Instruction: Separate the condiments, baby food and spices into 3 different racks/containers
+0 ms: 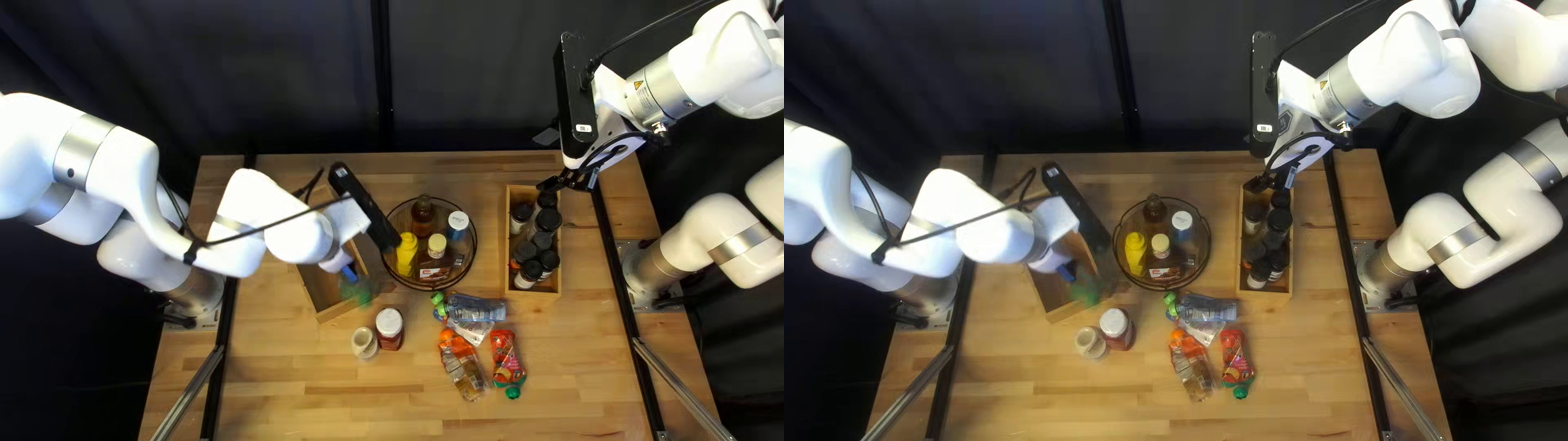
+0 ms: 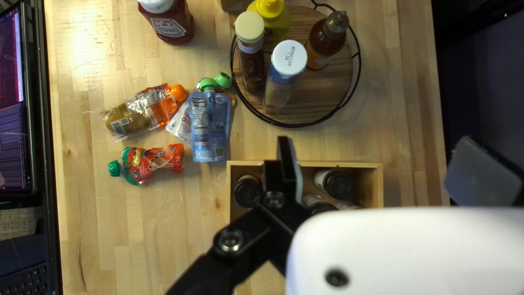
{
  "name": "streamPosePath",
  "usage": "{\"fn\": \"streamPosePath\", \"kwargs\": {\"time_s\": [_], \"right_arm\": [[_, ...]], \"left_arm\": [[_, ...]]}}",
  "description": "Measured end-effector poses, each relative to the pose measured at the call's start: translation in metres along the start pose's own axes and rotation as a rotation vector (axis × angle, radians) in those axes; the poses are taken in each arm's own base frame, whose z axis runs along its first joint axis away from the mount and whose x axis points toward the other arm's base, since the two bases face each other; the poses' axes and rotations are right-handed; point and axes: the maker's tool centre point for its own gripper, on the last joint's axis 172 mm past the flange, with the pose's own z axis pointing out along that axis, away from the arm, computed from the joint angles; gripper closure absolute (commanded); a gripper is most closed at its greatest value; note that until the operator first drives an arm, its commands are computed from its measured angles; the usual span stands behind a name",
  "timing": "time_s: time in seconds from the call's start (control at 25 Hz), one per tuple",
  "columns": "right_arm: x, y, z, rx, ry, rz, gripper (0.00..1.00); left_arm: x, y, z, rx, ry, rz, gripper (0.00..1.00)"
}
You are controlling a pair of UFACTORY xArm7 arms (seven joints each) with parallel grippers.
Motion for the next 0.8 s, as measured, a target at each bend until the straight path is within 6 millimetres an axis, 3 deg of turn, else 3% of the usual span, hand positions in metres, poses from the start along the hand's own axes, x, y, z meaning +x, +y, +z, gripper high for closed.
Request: {"fn": "streamPosePath", "kwargs": {"time_s": [0.24, 0.56, 0.8], "right_arm": [[0.000, 0.000, 0.000, 0.000, 0.000, 0.000, 0.00], [0.000, 0.000, 0.000, 0.000, 0.000, 0.000, 0.00], [0.000, 0.000, 0.000, 0.000, 0.000, 0.000, 0.00]], "left_arm": [[0.008, 0.042, -0.022, -0.059, -0.011, 0.117, 0.00], [0.027, 0.136, -0.043, -0.197, -0.025, 0.349, 0.00], [0.029, 0.171, -0.046, -0.269, 0.034, 0.558, 0.00]]}}
